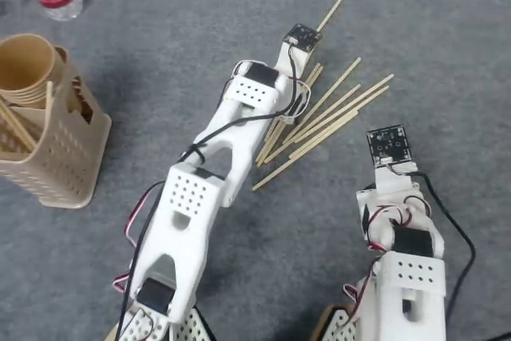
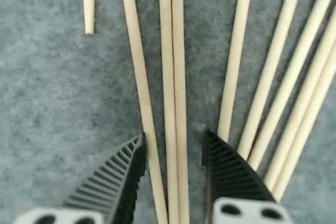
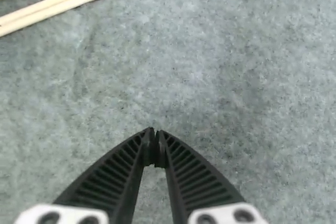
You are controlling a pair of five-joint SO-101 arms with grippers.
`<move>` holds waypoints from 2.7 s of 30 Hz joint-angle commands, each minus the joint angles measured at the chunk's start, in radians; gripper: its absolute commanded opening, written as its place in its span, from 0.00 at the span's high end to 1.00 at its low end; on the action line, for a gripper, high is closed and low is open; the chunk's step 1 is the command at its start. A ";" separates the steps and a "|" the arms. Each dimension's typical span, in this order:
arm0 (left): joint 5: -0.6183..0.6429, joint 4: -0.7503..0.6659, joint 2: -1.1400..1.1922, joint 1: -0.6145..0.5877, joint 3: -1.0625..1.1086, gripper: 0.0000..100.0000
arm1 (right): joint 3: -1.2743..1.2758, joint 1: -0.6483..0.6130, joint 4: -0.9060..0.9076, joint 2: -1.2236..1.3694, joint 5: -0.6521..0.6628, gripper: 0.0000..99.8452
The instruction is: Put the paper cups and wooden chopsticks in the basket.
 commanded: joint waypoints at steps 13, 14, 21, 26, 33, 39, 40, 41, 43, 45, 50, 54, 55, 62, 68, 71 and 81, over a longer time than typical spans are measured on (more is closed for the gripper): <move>-0.118 0.463 0.319 0.028 -0.736 0.87 | -0.006 -0.004 -0.019 -0.013 0.011 0.99; -0.123 0.479 0.319 0.031 -0.736 0.87 | -0.006 -0.004 -0.019 -0.013 0.011 0.99; -0.127 0.511 0.322 0.034 -0.736 0.87 | -0.005 -0.004 -0.013 -0.013 0.011 0.99; -0.098 0.509 0.324 0.028 -0.736 0.84 | -0.005 -0.004 -0.012 -0.013 0.011 0.99; -0.009 0.503 0.282 -0.009 -0.828 0.84 | -0.005 -0.004 -0.012 -0.013 0.011 0.99; -0.009 0.388 0.296 -0.014 -0.825 0.84 | -0.005 -0.004 -0.012 -0.013 0.011 0.99; -0.009 0.347 0.304 -0.023 -0.803 0.84 | -0.005 -0.004 -0.012 -0.013 0.011 0.99; -0.009 0.308 0.311 -0.032 -0.783 0.84 | -0.005 -0.004 -0.012 -0.013 0.011 0.99; -0.009 0.249 0.336 -0.046 -0.751 0.84 | -0.005 -0.004 -0.012 -0.013 0.011 0.99; -0.011 0.230 0.348 -0.052 -0.710 0.84 | -0.005 -0.004 -0.012 -0.013 0.011 0.99; -0.051 0.244 0.347 -0.043 -0.693 0.84 | -0.005 -0.004 -0.013 -0.013 0.011 0.99; -0.086 0.265 0.344 -0.034 -0.693 0.84 | -0.005 -0.004 -0.013 -0.013 0.011 0.99; -0.095 0.272 0.344 -0.032 -0.696 0.84 | -0.005 -0.004 -0.013 -0.013 0.011 0.99; -0.129 0.276 0.342 -0.003 -0.697 0.84 | -0.005 -0.004 -0.013 -0.013 0.011 0.99; -0.129 0.247 0.342 0.005 -0.691 0.84 | -0.005 -0.004 -0.012 -0.013 0.011 0.99; -0.163 0.250 0.342 0.003 -0.691 0.87 | -0.005 -0.004 -0.012 -0.013 0.011 0.99; -0.213 0.264 0.342 0.008 -0.670 0.94 | -0.003 -0.004 -0.010 -0.013 0.011 0.99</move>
